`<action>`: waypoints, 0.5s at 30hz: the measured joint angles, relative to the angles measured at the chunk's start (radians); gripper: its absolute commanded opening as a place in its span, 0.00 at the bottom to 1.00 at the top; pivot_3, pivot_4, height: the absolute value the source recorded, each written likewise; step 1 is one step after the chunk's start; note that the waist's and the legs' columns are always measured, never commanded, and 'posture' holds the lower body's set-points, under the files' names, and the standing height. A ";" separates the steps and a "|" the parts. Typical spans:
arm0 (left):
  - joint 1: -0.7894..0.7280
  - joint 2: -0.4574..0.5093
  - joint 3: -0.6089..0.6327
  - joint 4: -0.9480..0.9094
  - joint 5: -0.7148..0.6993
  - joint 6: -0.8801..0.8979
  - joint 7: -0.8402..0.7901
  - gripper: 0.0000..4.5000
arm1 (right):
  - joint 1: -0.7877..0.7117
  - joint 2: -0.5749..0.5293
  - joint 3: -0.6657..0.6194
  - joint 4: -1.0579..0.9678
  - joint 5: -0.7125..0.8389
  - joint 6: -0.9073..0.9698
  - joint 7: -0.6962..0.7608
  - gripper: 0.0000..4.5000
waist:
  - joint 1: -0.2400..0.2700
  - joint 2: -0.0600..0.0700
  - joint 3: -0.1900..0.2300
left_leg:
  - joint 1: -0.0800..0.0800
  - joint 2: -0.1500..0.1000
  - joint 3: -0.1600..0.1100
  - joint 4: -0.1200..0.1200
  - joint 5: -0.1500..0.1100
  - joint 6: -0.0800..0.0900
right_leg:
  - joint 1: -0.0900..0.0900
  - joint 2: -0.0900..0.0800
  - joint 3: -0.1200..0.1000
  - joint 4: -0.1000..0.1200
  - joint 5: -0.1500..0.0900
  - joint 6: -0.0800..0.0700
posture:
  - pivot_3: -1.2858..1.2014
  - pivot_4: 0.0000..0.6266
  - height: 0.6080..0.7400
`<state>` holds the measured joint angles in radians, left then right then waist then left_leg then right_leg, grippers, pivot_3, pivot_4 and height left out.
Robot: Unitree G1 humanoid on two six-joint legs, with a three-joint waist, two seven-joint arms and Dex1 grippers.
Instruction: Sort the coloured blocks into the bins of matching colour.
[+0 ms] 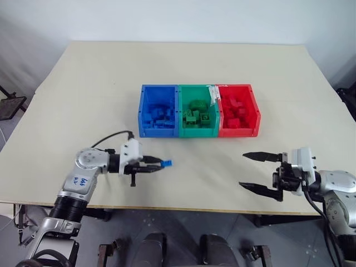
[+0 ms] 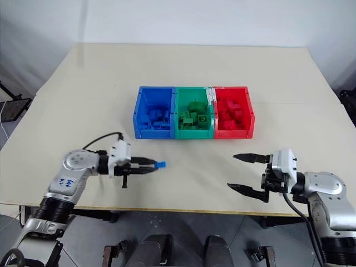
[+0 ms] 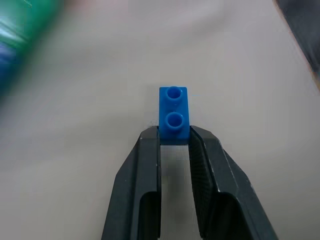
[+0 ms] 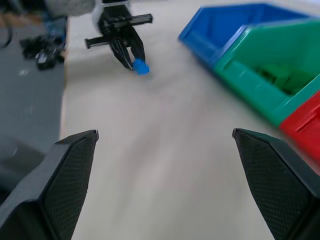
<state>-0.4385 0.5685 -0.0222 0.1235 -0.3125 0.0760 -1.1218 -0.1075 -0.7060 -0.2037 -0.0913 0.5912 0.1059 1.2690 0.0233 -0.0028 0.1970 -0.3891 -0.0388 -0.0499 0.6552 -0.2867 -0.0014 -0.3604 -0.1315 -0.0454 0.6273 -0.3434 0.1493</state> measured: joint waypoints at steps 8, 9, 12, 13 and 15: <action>-0.270 -0.073 0.059 -0.003 0.057 0.243 0.377 0.10 | -0.088 0.079 -0.006 0.004 0.025 0.050 -0.147 1.00 | 0.006 0.000 0.000 | -0.002 -0.002 -0.003 0.002 0.000 0.000 | 0.001 0.000 -0.002 0.001 0.001 0.001 | 0.52 0.24 1.00; -0.299 -0.075 0.051 0.016 0.075 0.254 0.396 0.10 | -0.090 0.084 -0.004 0.004 0.024 0.050 -0.151 1.00 | 0.004 0.000 0.000 | -0.002 -0.002 -0.002 0.001 0.000 0.000 | 0.001 0.001 -0.002 0.001 0.001 0.001 | 0.52 0.24 1.00; -0.355 -0.094 0.018 0.111 0.116 0.279 0.435 0.10 | -0.091 0.091 -0.001 0.005 0.022 0.049 -0.162 1.00 | -0.002 0.000 0.000 | -0.002 -0.002 0.000 -0.003 0.000 0.000 | -0.001 0.001 -0.001 0.001 0.001 0.002 | 0.52 0.24 1.00; -0.367 -0.103 0.010 0.144 0.125 0.288 0.444 0.18 | -0.091 0.093 0.000 0.005 0.021 0.048 -0.165 1.00 | -0.003 0.000 0.000 | -0.002 -0.002 0.000 -0.003 0.000 0.000 | -0.002 0.001 -0.001 0.001 0.001 0.002 | 0.52 0.24 1.00; -0.384 -0.113 0.003 0.194 0.134 0.309 0.459 0.32 | -0.091 0.101 0.001 0.005 0.017 0.047 -0.171 1.00 | -0.005 0.000 0.000 | -0.002 -0.002 0.001 -0.004 0.000 0.000 | -0.003 0.001 -0.001 0.001 0.001 0.002 | 0.52 0.24 1.00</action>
<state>-0.8222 0.4551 -0.0191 0.3176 -0.1782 0.3854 -0.6630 -0.1984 -0.6046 -0.2029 -0.0863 0.6085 0.1527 1.0985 0.0181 -0.0033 0.1972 -0.3911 -0.0406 -0.0488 0.6507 -0.2866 -0.0013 -0.3631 -0.1301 -0.0468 0.6281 -0.3426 0.1508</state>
